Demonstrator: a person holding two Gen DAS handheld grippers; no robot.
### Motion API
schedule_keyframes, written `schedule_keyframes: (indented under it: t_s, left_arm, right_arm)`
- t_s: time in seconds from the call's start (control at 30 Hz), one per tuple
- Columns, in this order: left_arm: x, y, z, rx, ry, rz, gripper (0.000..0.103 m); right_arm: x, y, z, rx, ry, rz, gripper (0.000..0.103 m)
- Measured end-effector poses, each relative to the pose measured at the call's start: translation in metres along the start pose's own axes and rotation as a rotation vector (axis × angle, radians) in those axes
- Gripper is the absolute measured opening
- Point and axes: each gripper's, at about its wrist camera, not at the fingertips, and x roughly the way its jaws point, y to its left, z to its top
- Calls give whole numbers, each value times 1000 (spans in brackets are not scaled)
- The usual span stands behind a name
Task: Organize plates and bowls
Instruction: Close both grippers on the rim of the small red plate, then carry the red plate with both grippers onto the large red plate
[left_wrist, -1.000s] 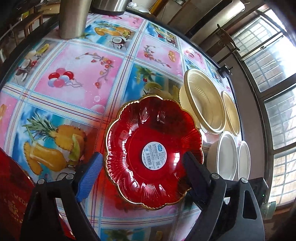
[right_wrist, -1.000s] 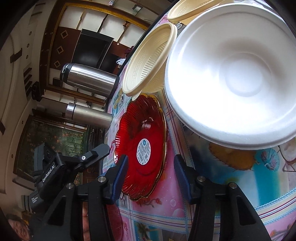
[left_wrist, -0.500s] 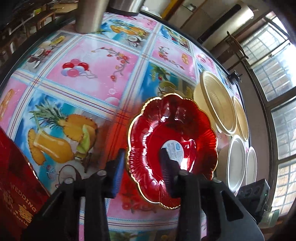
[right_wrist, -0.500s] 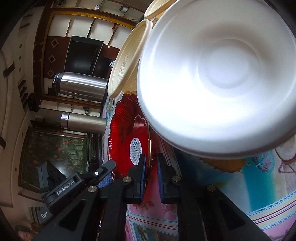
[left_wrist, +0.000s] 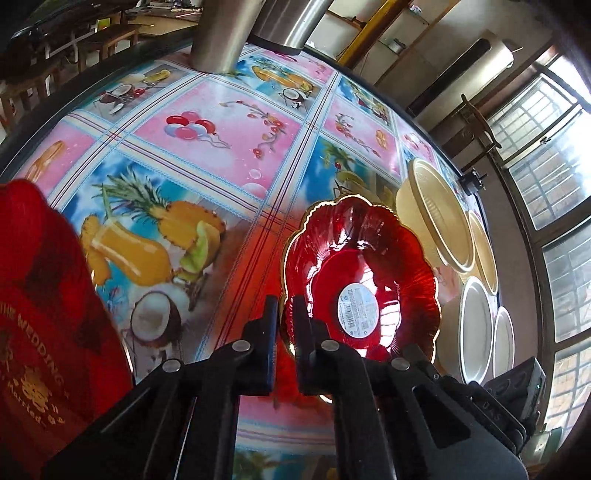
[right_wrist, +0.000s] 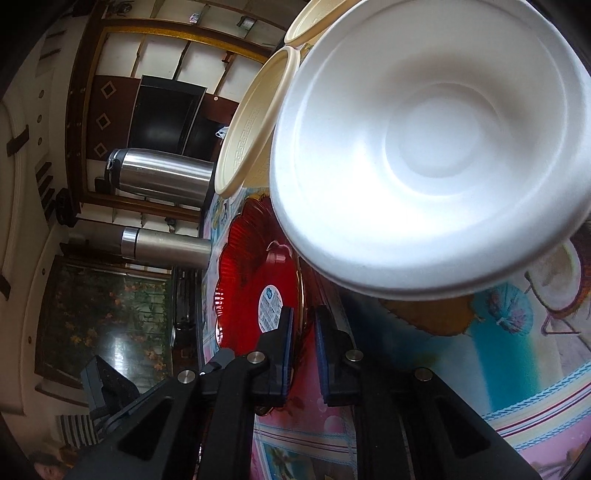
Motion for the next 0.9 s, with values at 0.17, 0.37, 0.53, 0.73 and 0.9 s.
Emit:
schedule_keyframes:
  t_s: [0.17,0.37,0.53,0.73,0.9]
  left_arm:
    - [-18,-3,-11,16,-41,-8,5]
    - [-39,4,-35,19,-67,-35,5]
    - [-53,7,-55,50,-85,-41,6]
    - [-69,-5,-89,164,-104,-30,6]
    - [-98,5,-98,182,-165,-49,6]
  right_arm:
    - [-6,2,-7,-34,-5,-23,11]
    - [-19,14,-23,-114,-52,-46,9]
    - [-36,15,-50,-176,-101,-74,9]
    - [-65,5,-87,-219,-146,-152,10]
    - [-81,35,-105,-289,-179,-152,10]
